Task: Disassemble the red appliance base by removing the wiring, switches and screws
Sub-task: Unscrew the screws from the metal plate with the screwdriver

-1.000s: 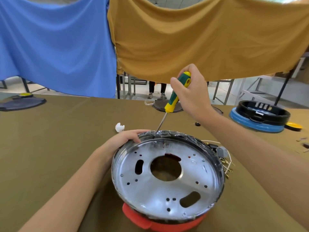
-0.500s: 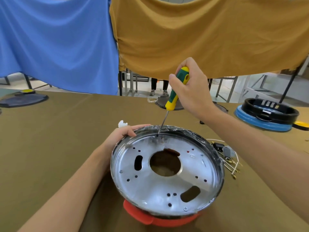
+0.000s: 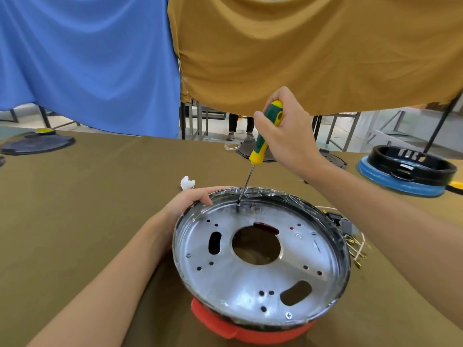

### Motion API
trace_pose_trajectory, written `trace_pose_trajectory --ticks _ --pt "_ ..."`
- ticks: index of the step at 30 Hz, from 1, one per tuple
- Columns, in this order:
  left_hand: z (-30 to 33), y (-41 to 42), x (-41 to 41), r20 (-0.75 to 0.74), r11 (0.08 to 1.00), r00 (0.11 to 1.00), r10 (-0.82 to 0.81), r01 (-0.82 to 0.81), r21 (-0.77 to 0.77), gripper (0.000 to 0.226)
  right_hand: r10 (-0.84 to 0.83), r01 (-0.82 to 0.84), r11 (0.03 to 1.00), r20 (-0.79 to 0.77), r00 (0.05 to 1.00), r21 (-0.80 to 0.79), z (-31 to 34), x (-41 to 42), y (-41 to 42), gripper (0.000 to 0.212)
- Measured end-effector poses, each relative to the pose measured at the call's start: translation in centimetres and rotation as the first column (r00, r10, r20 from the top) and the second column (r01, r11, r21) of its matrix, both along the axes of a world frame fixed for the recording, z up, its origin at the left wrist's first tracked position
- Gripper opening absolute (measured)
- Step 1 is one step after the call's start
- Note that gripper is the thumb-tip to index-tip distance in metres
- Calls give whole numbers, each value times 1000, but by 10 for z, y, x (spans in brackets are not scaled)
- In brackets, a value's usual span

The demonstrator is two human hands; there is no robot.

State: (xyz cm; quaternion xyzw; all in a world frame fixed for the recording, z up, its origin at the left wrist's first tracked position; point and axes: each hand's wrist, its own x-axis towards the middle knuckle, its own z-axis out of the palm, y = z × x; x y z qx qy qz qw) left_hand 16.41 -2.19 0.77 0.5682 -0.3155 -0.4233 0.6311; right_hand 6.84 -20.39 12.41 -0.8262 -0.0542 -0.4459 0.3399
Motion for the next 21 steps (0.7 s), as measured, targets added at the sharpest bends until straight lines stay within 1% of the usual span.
trace_pose_trajectory --ticks 2,5,7,9,10,13,14,15,16,18,20,21 --pt "9 2 2 170 991 981 92 -106 79 56 1 -1 1000 -22 1000 -16 1 2 0 18" --pt "17 14 -1 398 973 899 185 -223 52 46 31 -36 997 -76 997 -69 8 4 0 16" --pt "23 19 -5 481 975 862 161 -214 57 46 31 -48 988 -120 992 -146 13 6 0 18" --pt "27 21 -12 491 977 866 101 -180 117 51 24 -54 978 -145 989 -201 16 8 2 18" --pt "28 21 -15 524 970 848 77 -185 158 55 29 -61 975 -151 988 -212 18 9 3 18" --pt "27 19 -19 702 930 711 20 -271 248 58 50 -93 971 -192 980 -222 20 9 8 22" --pt "27 18 -20 720 919 694 3 -286 271 58 60 -109 971 -225 972 -212 22 9 9 24" --pt "27 18 -21 713 914 701 -6 -285 288 57 58 -117 970 -268 962 -211 24 8 10 28" --pt "27 18 -21 692 914 722 -7 -276 297 57 29 -108 964 -309 951 -242 28 8 10 32" --pt "27 19 -22 651 919 759 -2 -255 301 56 -107 -56 911 -364 925 -409 41 8 11 38" --pt "27 20 -22 635 922 773 -1 -245 299 57 -278 6 815 -383 881 -579 54 9 13 44" --pt "26 21 -22 633 923 774 -2 -243 299 57 -351 34 769 -378 857 -639 60 10 15 46"
